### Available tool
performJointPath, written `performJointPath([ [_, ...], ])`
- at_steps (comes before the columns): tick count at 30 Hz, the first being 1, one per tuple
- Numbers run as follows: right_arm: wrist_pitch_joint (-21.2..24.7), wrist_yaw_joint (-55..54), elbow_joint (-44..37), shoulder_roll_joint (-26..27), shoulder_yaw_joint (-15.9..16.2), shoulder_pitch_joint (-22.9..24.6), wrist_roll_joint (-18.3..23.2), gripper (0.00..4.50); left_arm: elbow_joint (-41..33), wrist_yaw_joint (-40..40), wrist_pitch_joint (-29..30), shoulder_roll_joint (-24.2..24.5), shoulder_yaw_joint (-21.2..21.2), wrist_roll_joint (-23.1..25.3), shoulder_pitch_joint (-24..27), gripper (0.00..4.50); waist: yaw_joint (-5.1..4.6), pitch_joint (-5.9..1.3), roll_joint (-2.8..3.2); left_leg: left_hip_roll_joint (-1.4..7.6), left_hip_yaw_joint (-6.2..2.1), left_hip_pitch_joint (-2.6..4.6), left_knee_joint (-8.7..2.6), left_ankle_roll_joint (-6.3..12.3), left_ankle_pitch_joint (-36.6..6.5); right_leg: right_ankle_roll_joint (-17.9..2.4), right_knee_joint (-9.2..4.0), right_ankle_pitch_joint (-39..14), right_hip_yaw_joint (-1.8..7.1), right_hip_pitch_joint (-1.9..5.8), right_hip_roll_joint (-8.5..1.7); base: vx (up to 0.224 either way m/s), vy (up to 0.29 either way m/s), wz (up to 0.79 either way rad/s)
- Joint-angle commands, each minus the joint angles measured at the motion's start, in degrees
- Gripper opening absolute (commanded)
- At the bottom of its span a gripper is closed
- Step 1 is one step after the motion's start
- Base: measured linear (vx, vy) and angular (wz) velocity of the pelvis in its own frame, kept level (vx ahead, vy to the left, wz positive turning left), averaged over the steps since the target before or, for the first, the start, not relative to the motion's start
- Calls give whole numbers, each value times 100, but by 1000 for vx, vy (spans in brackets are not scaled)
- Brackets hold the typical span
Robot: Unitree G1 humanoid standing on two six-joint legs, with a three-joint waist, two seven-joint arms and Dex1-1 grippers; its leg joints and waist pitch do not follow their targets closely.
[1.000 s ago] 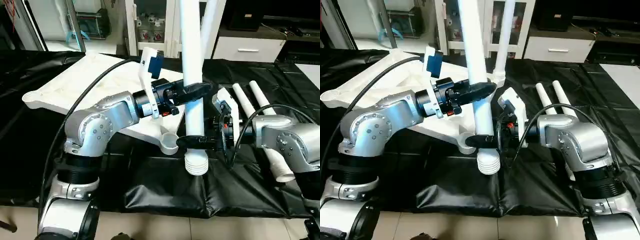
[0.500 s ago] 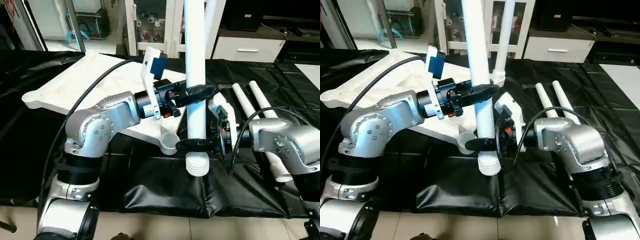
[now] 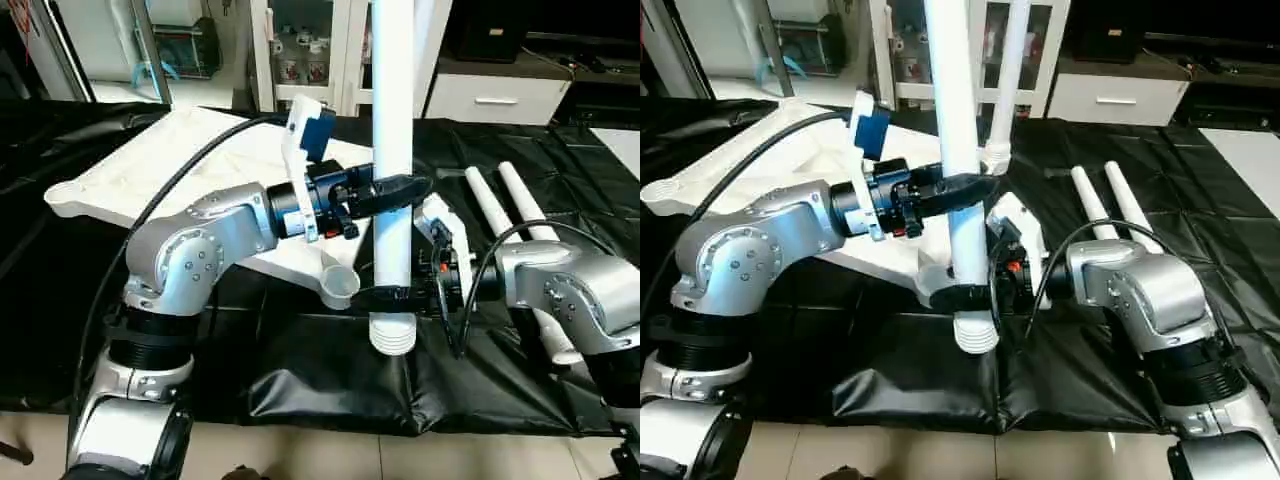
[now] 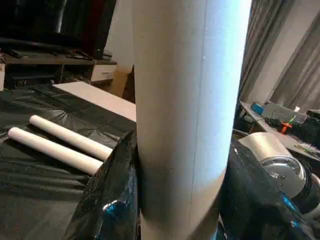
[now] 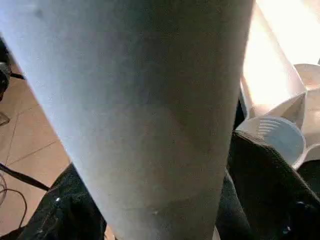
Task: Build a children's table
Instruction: Pick table leg
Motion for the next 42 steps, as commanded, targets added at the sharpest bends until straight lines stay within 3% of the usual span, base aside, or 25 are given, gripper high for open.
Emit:
performJointPath([
  [1, -52, -39, -56, -100, -22, 16, -83, 331, -149, -139, 1, 60, -78, -27, -33, 177, 15, -423, -94, 158, -17, 40, -351, 154, -378, -1293, -335, -719, 232, 340, -267, 0, 0, 0],
  [4, -32, -15, -64, -109, -43, 18, -46, 331, -159, -175, 9, 77, -84, -21, -27, 177, 14, -421, -93, 158, -18, 38, -352, 157, -388, -1290, -338, -754, 231, 341, -270, 0, 0, 0],
  [10, -23, 20, -99, -131, -59, 49, -5, 279, -172, -245, 16, 116, -111, -22, 0, 177, 15, -420, -93, 159, -20, 39, -354, 140, -408, -1264, -340, -797, 231, 339, -269, 0, 0, 0],
  [14, -73, 21, -126, -116, -90, 86, 17, 276, -176, -314, 6, 144, -147, -6, 22, 177, 21, -424, -80, 161, -21, 46, -356, 126, -417, -1265, -337, -776, 231, 337, -267, 0, 0, 0],
  [15, -51, 29, -136, -99, -110, 90, 55, 306, -173, -327, -5, 148, -156, 6, 20, 177, 18, -424, -80, 160, -20, 44, -355, 134, -413, -1280, -337, -743, 230, 337, -266, 0, 0, 0],
  [23, 190, -32, -153, 58, -462, 49, 400, 369, -103, -348, -112, 130, -163, 47, -13, 177, 17, -421, -77, 156, -18, 42, -354, 141, -462, -1303, -342, -779, 233, 338, -266, 0, 0, 0],
  [34, 345, -6, -257, -122, -413, 182, 440, 378, -69, -388, -168, 135, -162, 56, 9, 177, 24, -424, -77, 156, -20, 45, -352, 119, -433, -1278, -343, -792, 231, 342, -266, 0, 0, 0],
  [42, 245, -34, -221, -187, -126, 243, 196, 378, -98, -417, -141, 122, -167, 24, 1, 177, 19, -411, -78, 159, -23, 42, -358, 67, -558, -1231, -364, -987, 234, 336, -274, 0, 0, 0],
])
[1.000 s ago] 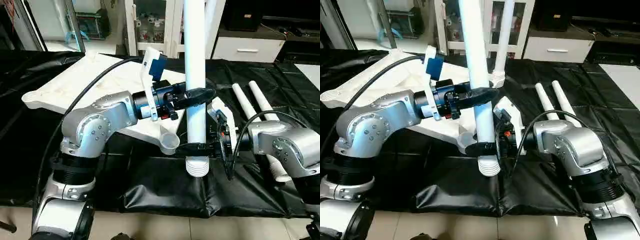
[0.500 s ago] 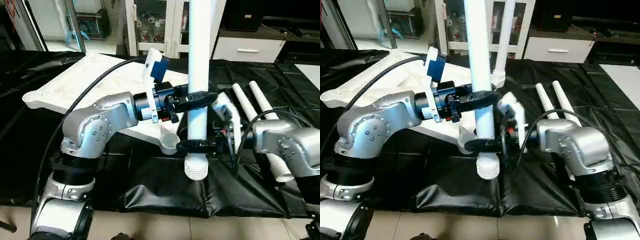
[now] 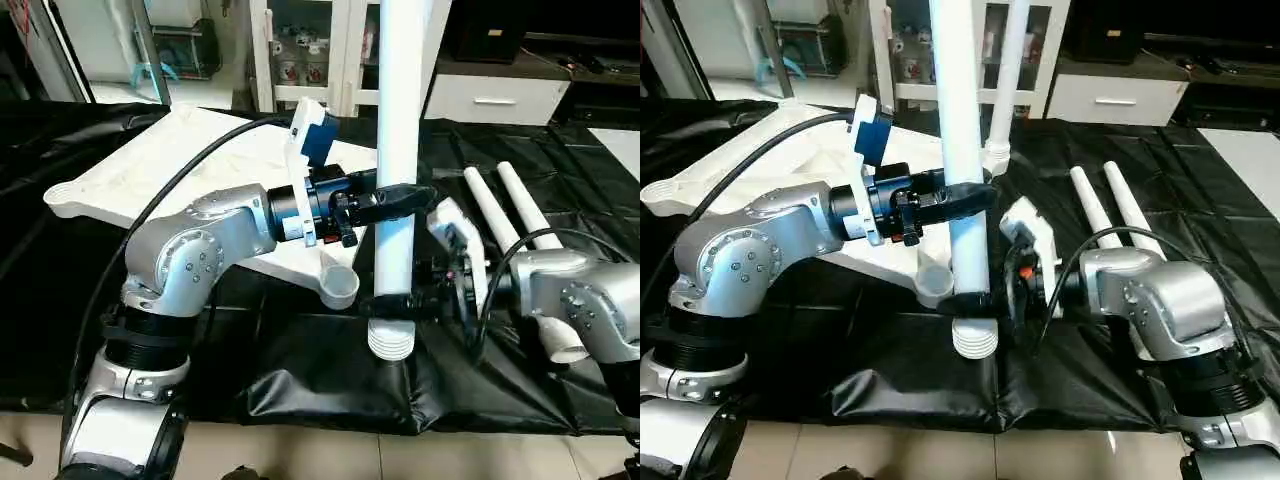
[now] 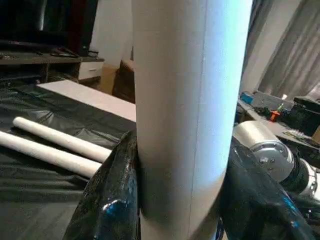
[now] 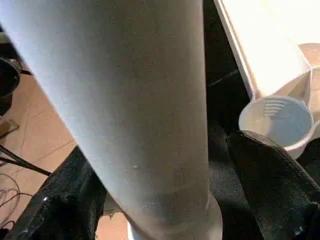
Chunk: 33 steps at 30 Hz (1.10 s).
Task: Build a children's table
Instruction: Pick table leg
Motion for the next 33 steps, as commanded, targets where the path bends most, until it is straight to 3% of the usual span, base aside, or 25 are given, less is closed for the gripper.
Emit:
performJointPath([
  [1, -50, -46, -9, 0, 22, -27, -51, 378, -80, -48, -24, -9, -7, -20, -7, 177, 18, -411, -77, 160, -26, 36, -369, 67, -557, -1229, -379, -989, 232, 339, -273, 0, 0, 0],
  [4, -43, -77, 33, 65, -27, -75, -19, 378, -103, -52, -11, -17, -16, -31, -2, 177, 19, -412, -80, 158, -26, 36, -367, 69, -552, -1223, -378, -983, 233, 334, -270, 0, 0, 0],
  [6, -43, -82, 47, 77, -31, -90, -1, 342, -119, -54, -3, -18, -23, -37, 7, 177, 18, -411, -77, 161, -28, 35, -369, 66, -565, -1228, -378, -990, 230, 331, -270, 0, 0, 0],
  [14, -53, -20, 61, 51, 20, -94, -1, 292, -159, -83, 29, 1, -43, -47, 27, 177, 18, -409, -77, 159, -27, 35, -369, 70, -580, -1215, -381, -990, 231, 331, -267, 0, 0, 0],
  [16, -66, -20, 56, 47, 36, -84, -26, 258, -152, -100, 29, 6, -51, -45, 23, 177, 17, -408, -73, 160, -27, 36, -370, 57, -590, -1209, -383, -1008, 231, 329, -267, 0, 0, 0],
  [20, -103, -46, 57, 57, 28, -76, -54, 238, -151, -144, 30, 19, -84, -44, 15, 177, 12, -409, -40, 160, -30, 37, -370, 45, -594, -1217, -380, -974, 231, 326, -266, 0, 0, 0],
  [23, -135, -96, 64, 85, -13, -68, -61, 221, -119, -114, 19, 12, -109, 0, 5, 177, 9, -410, -53, 161, -29, 42, -373, 33, -639, -1229, -381, -964, 230, 327, -263, 0, 0, 0],
  [25, -141, -166, 53, 117, -95, -42, -32, 214, 21, 45, 277, -21, -26, -92, -23, 233, 10, -411, -56, 159, -27, 39, -370, 34, -625, -1231, -381, -958, 233, 329, -264, 0, 0, 0],
  [26, -133, -206, 43, 134, -158, -25, -5, 213, 99, 69, 371, -45, 41, -174, -17, 247, -3, -410, -19, 151, -25, 41, -365, 25, -634, -1240, -387, -931, 232, 323, -253, 0, 0, 0],
  [29, -127, -305, 29, 168, -303, 10, 54, 209, 231, 54, 399, -76, 186, -293, 35, 250, 0, -410, -29, 149, -32, 48, -374, 3, -695, -1240, -397, -1023, 226, 324, -254, 0, 0, 0],
  [33, -144, -533, 68, 259, -564, 32, 112, 202, 426, 131, -48, -61, 340, -67, 72, 289, -6, -410, -29, 146, -31, 41, -376, 13, -720, -1218, -405, -991, 228, 326, -253, 0, 0, 0],
])
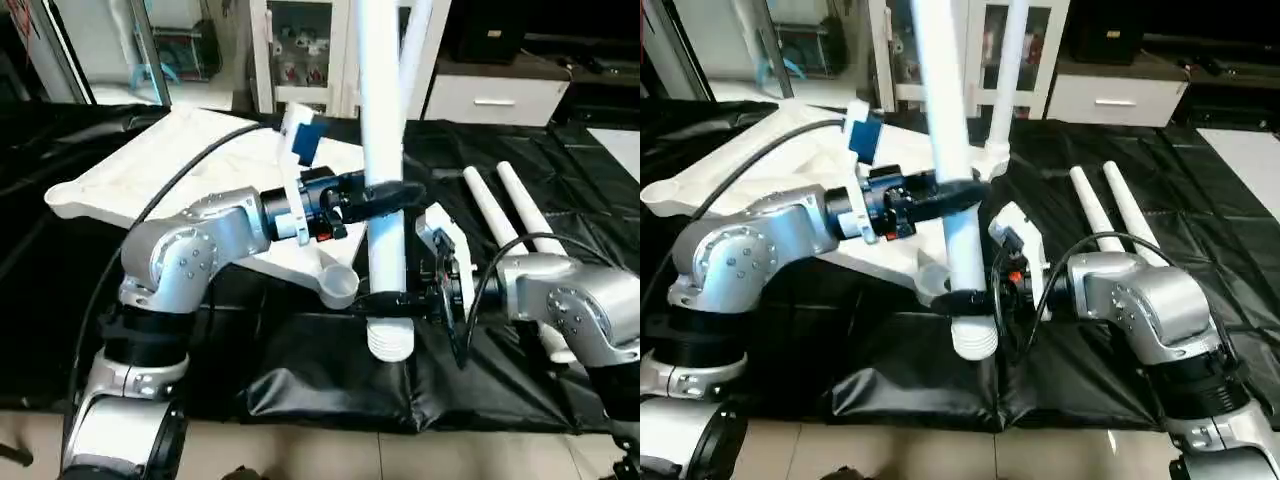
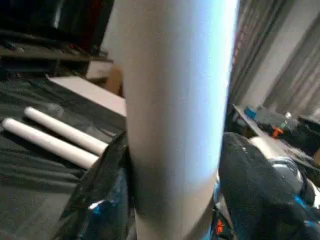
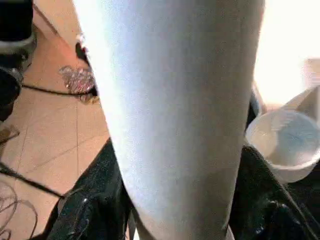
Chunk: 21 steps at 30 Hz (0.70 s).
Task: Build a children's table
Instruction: Pick table leg
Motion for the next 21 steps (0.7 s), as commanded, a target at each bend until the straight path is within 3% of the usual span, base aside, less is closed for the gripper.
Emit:
performJointPath([
  [1, -29, -292, 97, 7, -466, -9, 25, 201, 110, 43, -221, -12, 8, 128, 43, 289, 6, -412, -33, 148, -32, 45, -385, 15, -715, -1209, -411, -988, 228, 326, -252, 0, 0, 0],
  [5, -285, -888, 421, 190, -757, -27, -229, 194, 506, 77, -734, 115, 306, 416, 40, 305, -2, -418, -22, 131, -29, 48, -388, -55, -705, -1153, -421, -1056, 219, 320, -252, 0, 0, 0],
  [6, -455, -1422, 754, 358, -1054, -99, -367, 193, 708, -152, -1091, 364, 423, 562, 101, 305, 0, -419, -13, 136, -31, 55, -389, -74, -707, -1147, -424, -1062, 221, 311, -257, 0, 0, 0],
  [7, -496, -1550, 822, 398, -1153, -106, -378, 192, 761, -230, -1216, 470, 416, 648, 135, 305, -44, -403, -17, 108, -27, 30, -406, -117, -756, -1078, -439, -1220, 215, 303, -246, 0, 0, 0],
  [9, -605, -1804, 890, 418, -1351, -54, -421, 192, 937, -571, -1525, 834, 245, 949, 225, 305, -41, -423, 17, 115, -43, 68, -409, -159, -731, -1017, -434, -1090, 211, 304, -234, 0, 0, 0],
  [12, -644, -1814, 826, 351, -1349, 39, -493, 191, 1047, -729, -1679, 1013, 85, 1134, 230, 305, -44, -437, 40, 129, -30, 76, -407, -141, -621, -1100, -369, -733, 216, 311, -227, 0, 0, 0],
  [13, -649, -1762, 703, 278, -1304, 156, -546, 190, 1162, -809, -1995, 1250, -328, 1591, 226, 305, -28, -432, 82, 132, -33, 89, -406, -104, -645, -1110, -401, -684, 210, 294, -222, 0, 0, 0],
  [14, -601, -1668, 446, 180, -1248, 359, -564, 190, 1517, -931, -2799, 1712, -1351, 2722, 188, 305, 1, -430, 46, 149, -47, 98, -422, -43, -679, -1049, -396, -665, 213, 302, -220, 0, 0, 0],
  [15, -561, -1619, 298, 162, -1220, 445, -532, 190, 1767, -996, -3201, 1875, -1852, 3255, 148, 305, -11, -430, 31, 152, -43, 93, -429, -14, -710, -921, -383, -694, 227, 315, -226, 0, 0, 0],
  [16, -561, -1619, 298, 162, -1220, 445, -532, 190, 1767, -996, -3201, 1875, -1852, 3255, 148, 305, 13, -423, 40, 154, -59, 91, -445, -5, -680, -860, -412, -734, 225, 318, -235, 0, 0, 0],
  [18, -465, -1530, -77, 185, -1145, 617, -381, 190, 2547, -1208, -3990, 1854, -2483, 3993, 30, 305, -6, -436, 52, 154, -53, 81, -439, -83, -599, -903, -398, -640, 229, 317, -257, 0, 0, 0],
  [19, -456, -1521, -107, 187, -1138, 628, -368, 190, 2604, -1221, -4030, 1838, -2509, 4021, 20, 305, -12, -440, 48, 153, -54, 72, -437, -97, -589, -938, -385, -583, 230, 329, -259, 0, 0, 0],
  [20, -410, -1499, -288, 203, -1102, 678, -252, 190, 3100, -1326, -4373, 1739, -2679, 4354, -130, 305, -8, -453, 157, 158, -67, 81, -429, -131, -584, -1026, -364, -460, 228, 324, -275, 0, 0, 0],
  [21, -398, -1488, -354, 204, -1088, 693, -214, 190, 3310, -1347, -4524, 1721, -2772, 4520, -212, 305, -32, -447, 128, 150, -47, 94, -426, -154, -733, -1056, -405, -445, 229, 321, -265, 0, 0, 0],
])
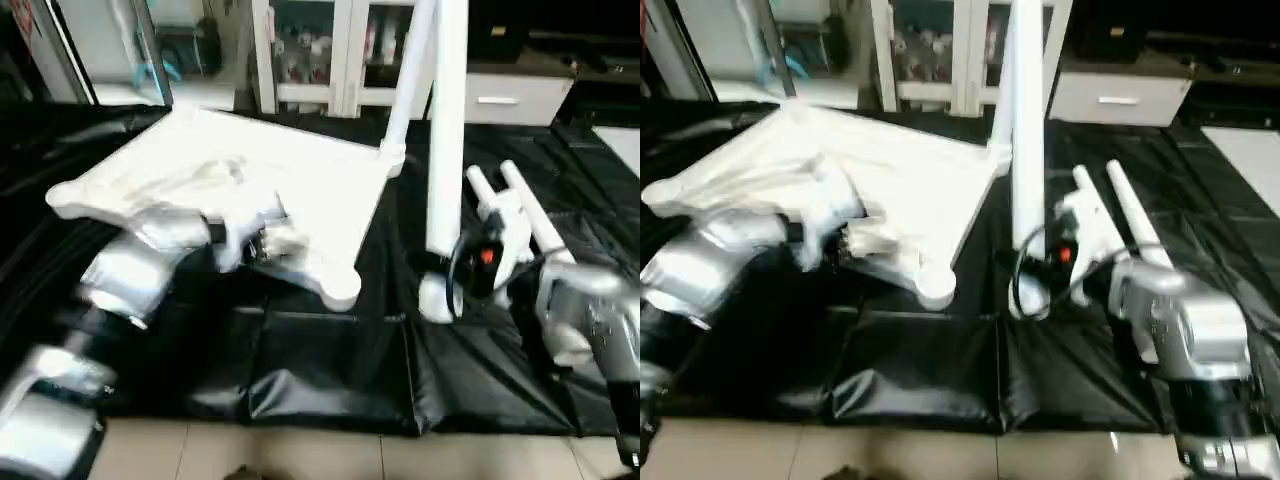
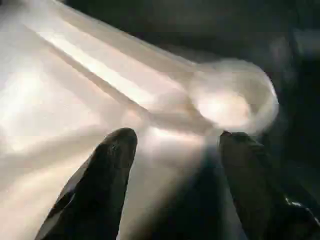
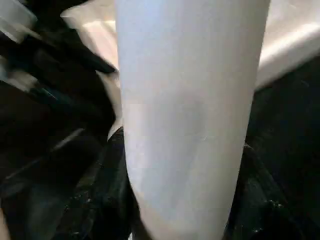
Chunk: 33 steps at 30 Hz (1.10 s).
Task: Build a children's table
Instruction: Pick table leg
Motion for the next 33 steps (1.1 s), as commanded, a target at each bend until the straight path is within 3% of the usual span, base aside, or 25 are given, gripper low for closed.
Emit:
performJointPath([
  [1, 68, 69, -346, -26, 12, -2, 192, 190, 506, -100, -572, 44, -240, 535, -358, 305, -16, -454, 56, 156, -54, 89, -406, -150, -761, -1092, -357, -429, 240, 344, -268, 0, 0, 0],
  [5, 164, 69, -622, -63, 17, 84, 251, 190, 1172, -61, -1015, 23, -522, 852, -672, 305, 0, -434, 47, 163, -52, 93, -415, -178, -888, -1214, -360, -558, 247, 333, -288, 0, 0, 0],
  [6, 167, 88, -709, -92, 36, 130, 239, 190, 1507, 2, -1221, -31, -623, 1044, -816, 305, -19, -429, 137, 163, -55, 108, -416, -236, -1041, -1213, -382, -643, 246, 329, -289, 0, 0, 0],
  [7, 168, 87, -723, -95, 38, 136, 237, 189, 1556, 26, -1249, -39, -642, 1079, -839, 305, -24, -429, 89, 157, -55, 100, -415, -226, -1052, -1216, -386, -640, 245, 341, -284, 0, 0, 0],
  [9, 209, 48, -867, -119, 30, 211, 260, 189, 2230, 297, -1607, -185, -783, 1451, -1121, 305, -21, -444, 101, 158, -57, 98, -408, -185, -970, -1254, -366, -557, 248, 350, -287, 0, 0, 0],
  [12, 225, 23, -967, -145, 41, 271, 290, 189, 2651, 396, -1828, -269, -891, 1696, -1284, 305, 3, -460, 148, 169, -71, 91, -397, -148, -897, -1297, -357, -464, 251, 361, -308, 0, 0, 0],
  [15, 245, 46, -1050, -173, 51, 322, 299, 189, 3093, 446, -2093, -355, -996, 1927, -1463, 305, 5, -461, 134, 169, -71, 91, -399, -130, -930, -1340, -367, -444, 248, 368, -311, 0, 0, 0],
  [17, 242, 58, -1060, -181, 55, 328, 297, 189, 3180, 472, -2177, -382, -995, 1961, -1508, 305, 3, -452, 133, 175, -71, 92, -404, -127, -981, -1372, -368, -507, 246, 363, -316, 0, 0, 0],
  [18, 225, 73, -1060, -190, 64, 333, 289, 189, 3231, 434, -2251, -419, -964, 1938, -1547, 270, 2, -444, 127, 174, -70, 92, -407, -119, -1026, -1368, -383, -608, 245, 365, -318, 0, 0, 0],
  [20, 202, 104, -1060, -210, 86, 336, 280, 189, 3380, 241, -2414, -525, -861, 1851, -1642, 270, 8, -446, 123, 164, -62, 94, -403, -96, -1021, -1347, -404, -723, 249, 362, -321, 0, 0, 0],
  [22, 194, 129, -1066, -221, 101, 338, 275, 189, 3487, 63, -2495, -587, -818, 1824, -1698, 262, 27, -450, 93, 177, -59, 94, -402, -67, -969, -1386, -394, -703, 251, 356, -334, 0, 0, 0],
  [24, 186, 156, -1068, -239, 127, 334, 276, 189, 3617, -68, -2586, -630, -831, 1888, -1748, 223, 24, -454, 91, 185, -65, 85, -404, -37, -911, -1399, -379, -617, 249, 362, -337, 0, 0, 0],
  [27, 167, 196, -1053, -260, 165, 316, 288, 189, 3739, -245, -2723, -670, -878, 1989, -1797, 214, 26, -460, 102, 184, -65, 83, -398, -2, -841, -1423, -364, -500, 248, 367, -339, 0, 0, 0],
  [28, 152, 222, -1036, -269, 185, 302, 292, 189, 3795, -353, -2793, -697, -895, 2031, -1817, 214, 22, -458, 71, 182, -62, 78, -400, 15, -829, -1426, -370, -485, 248, 370, -338, 0, 0, 0],
  [30, 143, 237, -1021, -271, 197, 286, 295, 189, 3839, -415, -2827, -716, -905, 2059, -1836, 184, 33, -451, 77, 186, -57, 79, -397, 55, -813, -1442, -371, -526, 249, 365, -350, 0, 0, 0],
  [33, 131, 265, -997, -264, 224, 254, 290, 189, 3978, -614, -2857, -754, -897, 2119, -1878, 175, 27, -449, 84, 190, -58, 84, -403, 53, -823, -1449, -377, -565, 249, 361, -348, 0, 0, 0],
])
